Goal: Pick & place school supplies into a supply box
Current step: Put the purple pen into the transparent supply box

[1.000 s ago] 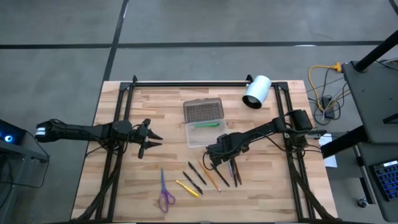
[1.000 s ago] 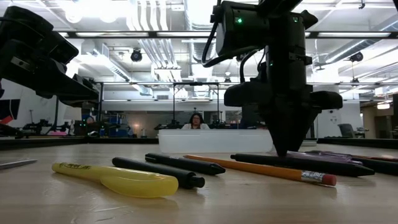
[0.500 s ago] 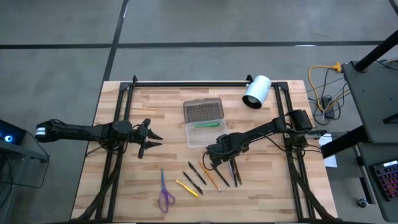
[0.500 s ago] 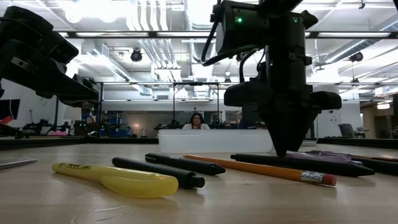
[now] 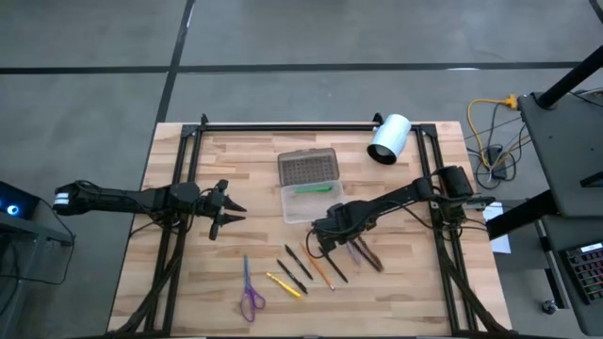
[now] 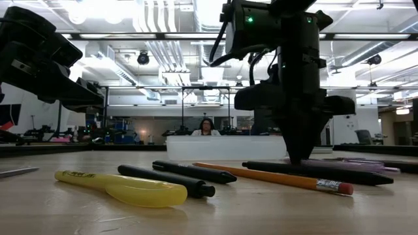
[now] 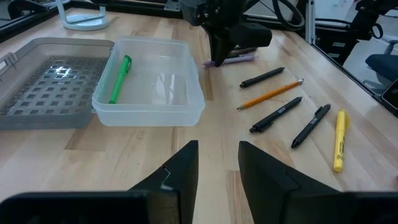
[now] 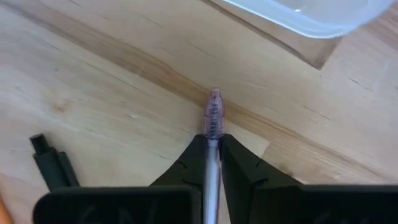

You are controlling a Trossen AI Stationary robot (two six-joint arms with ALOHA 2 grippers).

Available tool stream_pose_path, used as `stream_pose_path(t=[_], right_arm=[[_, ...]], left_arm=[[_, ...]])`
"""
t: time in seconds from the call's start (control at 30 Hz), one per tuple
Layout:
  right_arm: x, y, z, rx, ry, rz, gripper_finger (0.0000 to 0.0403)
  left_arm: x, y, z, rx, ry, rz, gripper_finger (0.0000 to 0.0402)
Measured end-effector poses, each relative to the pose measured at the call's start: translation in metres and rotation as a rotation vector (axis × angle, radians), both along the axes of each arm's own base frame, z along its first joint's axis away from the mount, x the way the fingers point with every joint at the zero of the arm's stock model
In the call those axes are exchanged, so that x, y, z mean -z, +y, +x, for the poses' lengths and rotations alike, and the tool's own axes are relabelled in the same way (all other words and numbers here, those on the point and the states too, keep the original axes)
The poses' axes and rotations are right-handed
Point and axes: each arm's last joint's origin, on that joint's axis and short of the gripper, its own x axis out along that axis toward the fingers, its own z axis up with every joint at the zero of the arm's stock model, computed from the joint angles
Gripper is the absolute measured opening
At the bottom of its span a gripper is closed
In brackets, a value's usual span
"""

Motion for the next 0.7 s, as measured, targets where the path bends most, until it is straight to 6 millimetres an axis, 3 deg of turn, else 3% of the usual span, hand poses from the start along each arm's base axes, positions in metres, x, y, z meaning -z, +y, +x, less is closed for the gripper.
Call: stream_pose_path(t=[0.37, 0.7], right_arm=[[-0.013, 0.003, 0.021, -0.103, -0.147, -0.009, 0.0015], [-0.046, 0.016, 0.041, -0.303, -0.287, -0.111, 0.0014]], left_arm=[[0.0, 0.0, 0.0, 0.0, 0.0, 0.0, 0.0099], [0.0, 0.0, 0.0, 0.0, 0.0, 0.0, 0.0099]])
